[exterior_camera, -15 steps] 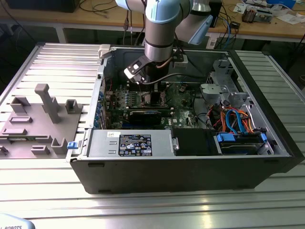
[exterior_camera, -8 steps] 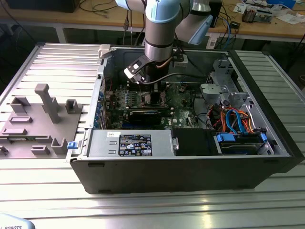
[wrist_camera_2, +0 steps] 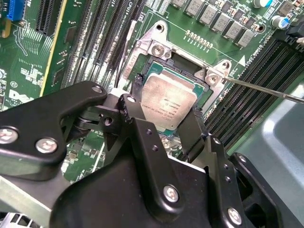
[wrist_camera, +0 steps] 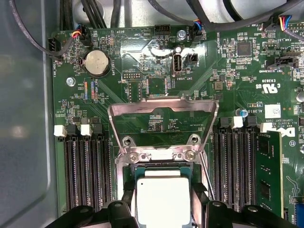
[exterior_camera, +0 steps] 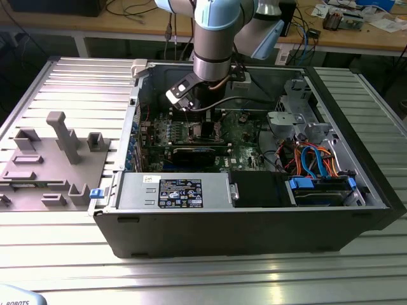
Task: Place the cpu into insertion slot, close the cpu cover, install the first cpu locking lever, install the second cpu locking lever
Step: 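Place the cpu into insertion slot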
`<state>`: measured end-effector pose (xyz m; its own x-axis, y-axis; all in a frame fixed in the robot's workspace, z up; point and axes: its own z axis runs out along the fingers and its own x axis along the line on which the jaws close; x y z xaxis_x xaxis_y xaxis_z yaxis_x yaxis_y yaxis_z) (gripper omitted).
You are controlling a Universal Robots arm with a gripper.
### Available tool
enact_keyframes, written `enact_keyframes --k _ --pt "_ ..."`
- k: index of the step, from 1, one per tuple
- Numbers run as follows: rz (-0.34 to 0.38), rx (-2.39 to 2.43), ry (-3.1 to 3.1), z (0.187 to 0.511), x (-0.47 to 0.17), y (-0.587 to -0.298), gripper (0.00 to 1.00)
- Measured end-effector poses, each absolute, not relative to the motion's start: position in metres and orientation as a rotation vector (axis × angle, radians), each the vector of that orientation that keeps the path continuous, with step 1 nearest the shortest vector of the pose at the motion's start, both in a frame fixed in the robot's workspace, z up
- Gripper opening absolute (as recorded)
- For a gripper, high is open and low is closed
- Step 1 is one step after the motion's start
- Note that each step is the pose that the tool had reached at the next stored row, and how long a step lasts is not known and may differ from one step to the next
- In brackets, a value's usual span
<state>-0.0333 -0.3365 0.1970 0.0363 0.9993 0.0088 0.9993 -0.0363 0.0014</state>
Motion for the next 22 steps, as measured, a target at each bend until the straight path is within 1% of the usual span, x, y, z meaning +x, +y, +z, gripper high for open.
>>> enact_keyframes --k 3,4,22 --pt "-0.013 -2.257 -2.177 0.1966 -0.0331 -0.3362 0.55" --pt "-0.013 -2.258 -2.177 0.1967 -0.0332 -0.3363 0.62" --pt "-0.011 -2.258 -2.178 0.1991 -0.0318 -0.3328 0.62"
